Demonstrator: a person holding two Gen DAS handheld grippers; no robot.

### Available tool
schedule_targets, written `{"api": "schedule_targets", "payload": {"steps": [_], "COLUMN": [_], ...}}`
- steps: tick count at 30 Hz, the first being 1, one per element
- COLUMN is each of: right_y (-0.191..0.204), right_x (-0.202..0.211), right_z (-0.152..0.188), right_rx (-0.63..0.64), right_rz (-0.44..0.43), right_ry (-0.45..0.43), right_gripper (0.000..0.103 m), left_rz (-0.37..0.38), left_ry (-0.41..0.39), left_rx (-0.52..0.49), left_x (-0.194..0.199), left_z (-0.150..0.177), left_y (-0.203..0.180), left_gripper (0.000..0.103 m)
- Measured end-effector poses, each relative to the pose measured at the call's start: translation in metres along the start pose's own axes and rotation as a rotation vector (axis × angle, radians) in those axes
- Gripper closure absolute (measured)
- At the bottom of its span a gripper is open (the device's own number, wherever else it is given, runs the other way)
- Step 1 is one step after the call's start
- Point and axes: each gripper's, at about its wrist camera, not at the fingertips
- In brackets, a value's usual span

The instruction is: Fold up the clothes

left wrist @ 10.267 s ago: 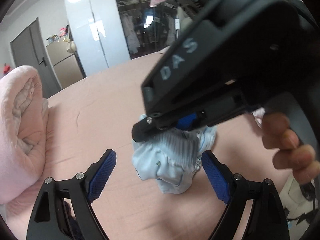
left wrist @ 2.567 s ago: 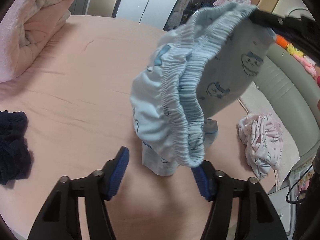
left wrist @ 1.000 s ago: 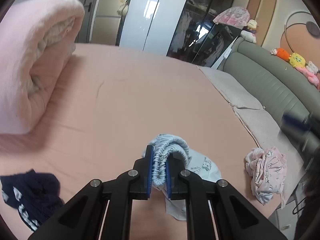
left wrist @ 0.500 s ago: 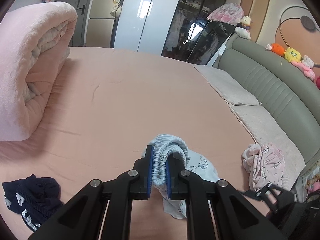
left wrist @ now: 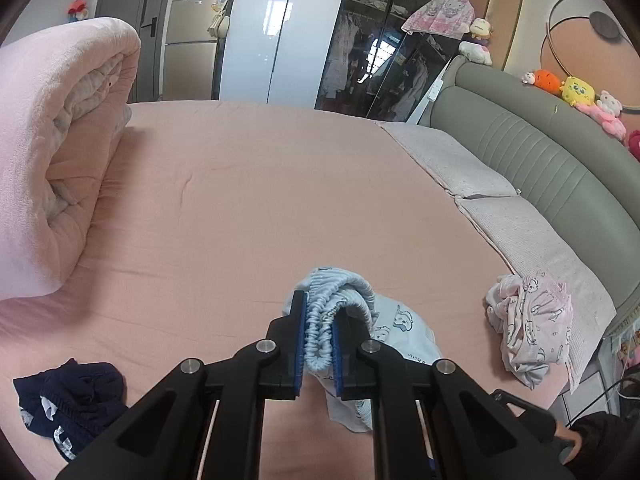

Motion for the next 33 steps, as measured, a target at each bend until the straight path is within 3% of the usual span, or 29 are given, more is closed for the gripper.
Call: {"api": "schedule_targets", "payload": {"steps": [6, 13, 20, 28, 30, 32, 33], "right_y": [0.021, 0.029, 0.027, 0.032, 0.034, 0.030, 0.026], "right_x": [-0.014, -0.039, -0.042, -0.046, -0.043, -0.038, -0.036], "right_z": [0.004, 0.004, -0.006, -0.019, -0.020, -0.022, -0.023], "right_rx": [0.115, 0.137, 0.159, 0.179, 0.178, 0.144, 0.115], "right_rz": [0.116, 0.227, 0.357, 0.389, 0.418, 0.460, 0.470], "right_ry": [0.008, 0.035, 0.005, -0.023, -0.040, -0.057, -0.064], "right_gripper": [0.051, 0.051, 0.051, 0.053, 0.059, 0.080, 0.085], "left_rz": [-0.002, 0.015, 0.020, 0.026, 0.021, 0.021, 0.022], "left_ry": [0.008, 0.020, 0.025, 0.029, 0.031, 0.032, 0.033], "left_rx": [0.004, 0.016, 0.010, -0.001, -0.002, -0.001, 0.000], "left_x": [-0.002, -0.003, -0.004, -0.004, -0.005, -0.005, -0.005], "left_z": [0.000, -0.001, -0.003, -0.001, -0.001, -0.001, 0.000], "left_y": [-0.001, 0.000, 0.002, 0.001, 0.003, 0.002, 0.003], "left_gripper": [0.094, 0.094, 0.094, 0.094, 0.094, 0.094, 0.094]}}
Point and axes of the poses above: each gripper's, at about its wrist camera, not at the fingertips, and x roughly against the way its jaws point, y to its left, z to its underside, and after that the axes turned 7 degrees about y, right-handed
